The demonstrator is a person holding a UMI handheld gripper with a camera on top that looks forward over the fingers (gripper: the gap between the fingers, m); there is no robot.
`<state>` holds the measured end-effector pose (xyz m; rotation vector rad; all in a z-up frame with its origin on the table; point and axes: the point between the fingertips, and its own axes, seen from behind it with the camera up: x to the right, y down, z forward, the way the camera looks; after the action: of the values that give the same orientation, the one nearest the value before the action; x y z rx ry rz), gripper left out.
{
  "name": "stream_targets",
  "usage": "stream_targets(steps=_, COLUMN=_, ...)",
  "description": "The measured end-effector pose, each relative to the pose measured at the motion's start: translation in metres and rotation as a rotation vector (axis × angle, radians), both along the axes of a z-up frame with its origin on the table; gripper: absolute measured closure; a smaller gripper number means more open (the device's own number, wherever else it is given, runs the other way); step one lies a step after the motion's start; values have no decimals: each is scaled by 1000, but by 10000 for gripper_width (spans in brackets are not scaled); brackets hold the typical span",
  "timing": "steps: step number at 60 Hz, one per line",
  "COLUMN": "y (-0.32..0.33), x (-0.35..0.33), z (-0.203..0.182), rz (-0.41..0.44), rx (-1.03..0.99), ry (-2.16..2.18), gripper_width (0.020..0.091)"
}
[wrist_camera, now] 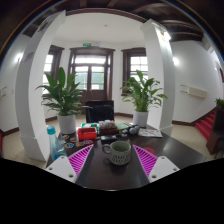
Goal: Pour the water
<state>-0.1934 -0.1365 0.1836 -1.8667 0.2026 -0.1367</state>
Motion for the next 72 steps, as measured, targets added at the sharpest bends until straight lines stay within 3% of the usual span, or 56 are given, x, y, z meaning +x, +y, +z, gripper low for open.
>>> stream_targets(steps=9, y=-6, x=-35, z=-19, rz=90, rx=3, ry=-15, gripper_width=343)
stream_targets(steps=24, y=-1, x=-156, z=-37, rz=361, rx=162, ry=124, gripper_width=338)
stream_targets(steps=52, y=93, x=-210, z=-92, rz=456, rx=69, ry=-6, gripper_width=338)
stream_targets(steps=60, y=108, x=-219, z=-98, rz=467, rx=88, ry=58, gripper_width=402)
stream_targets(steps=64, y=113, x=-215, z=-100, rz=442, rx=92, ry=72, gripper_width=468)
stream_targets(steps=66, y=119, x=-209, z=-99, rz=430, rx=99, ry=67, gripper_width=550)
stream_targets(steps=72, y=117, x=-210, z=-100, rz=441, rx=115, ry=55, gripper_width=598)
